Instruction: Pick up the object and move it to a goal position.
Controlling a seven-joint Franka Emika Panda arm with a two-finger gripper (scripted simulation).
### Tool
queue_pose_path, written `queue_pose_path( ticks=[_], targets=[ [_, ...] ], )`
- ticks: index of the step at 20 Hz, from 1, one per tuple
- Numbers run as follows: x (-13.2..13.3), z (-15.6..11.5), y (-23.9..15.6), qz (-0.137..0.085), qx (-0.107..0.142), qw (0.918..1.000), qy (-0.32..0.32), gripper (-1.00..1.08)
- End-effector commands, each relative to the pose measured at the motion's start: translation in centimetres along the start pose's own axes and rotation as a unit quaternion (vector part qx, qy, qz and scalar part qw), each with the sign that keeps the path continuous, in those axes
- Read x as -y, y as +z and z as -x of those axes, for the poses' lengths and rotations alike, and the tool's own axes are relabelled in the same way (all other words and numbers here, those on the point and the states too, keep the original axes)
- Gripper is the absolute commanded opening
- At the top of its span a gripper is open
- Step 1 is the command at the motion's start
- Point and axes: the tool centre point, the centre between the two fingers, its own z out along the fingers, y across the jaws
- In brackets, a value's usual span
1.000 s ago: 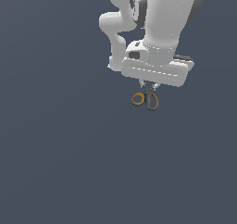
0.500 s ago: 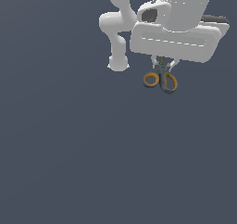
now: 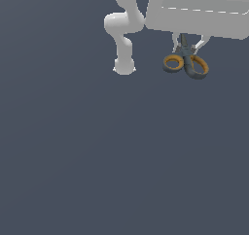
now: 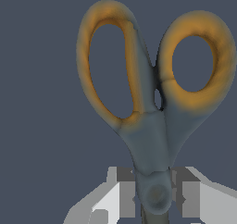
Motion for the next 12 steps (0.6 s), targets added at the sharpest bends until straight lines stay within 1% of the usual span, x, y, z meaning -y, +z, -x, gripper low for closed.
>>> queue_pose_path(
  ticks=[1, 6, 12],
  targets=[
    [0.3, -0.1, -1.1, 0.0, 0.0, 1.0, 0.0, -1.0],
    [0.7, -0.3, -2.4, 0.0, 0.0, 1.0, 0.0, -1.0],
    [0.9, -0.5, -3.1, 0.0, 0.0, 1.0, 0.0, -1.0]
  ],
)
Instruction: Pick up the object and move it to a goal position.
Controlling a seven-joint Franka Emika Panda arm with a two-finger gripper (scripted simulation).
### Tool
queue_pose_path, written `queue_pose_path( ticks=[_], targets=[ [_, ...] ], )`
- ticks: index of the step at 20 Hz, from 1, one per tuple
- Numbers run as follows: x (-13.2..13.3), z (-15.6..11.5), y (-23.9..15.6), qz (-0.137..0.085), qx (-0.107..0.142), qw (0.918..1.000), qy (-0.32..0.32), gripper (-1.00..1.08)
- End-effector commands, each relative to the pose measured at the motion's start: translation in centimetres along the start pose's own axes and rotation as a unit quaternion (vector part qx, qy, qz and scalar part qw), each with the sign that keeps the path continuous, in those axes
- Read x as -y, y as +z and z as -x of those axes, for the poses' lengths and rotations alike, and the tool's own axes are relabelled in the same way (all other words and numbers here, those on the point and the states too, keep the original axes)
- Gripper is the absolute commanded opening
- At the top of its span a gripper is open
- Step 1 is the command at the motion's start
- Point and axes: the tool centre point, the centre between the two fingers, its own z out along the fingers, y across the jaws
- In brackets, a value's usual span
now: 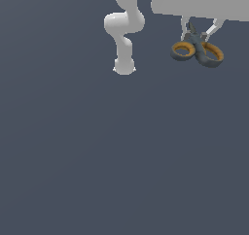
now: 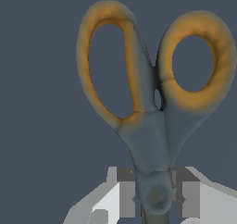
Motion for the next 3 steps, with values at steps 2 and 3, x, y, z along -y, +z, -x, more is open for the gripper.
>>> queue_pose_path(
  ticks=[2, 3],
  targets=[
    [0.07, -0.05, -0.26, 0.0, 0.0, 1.0, 0.0, -1.0],
    [0.07, -0.06, -0.26, 0.0, 0.0, 1.0, 0.0, -1.0]
  ],
)
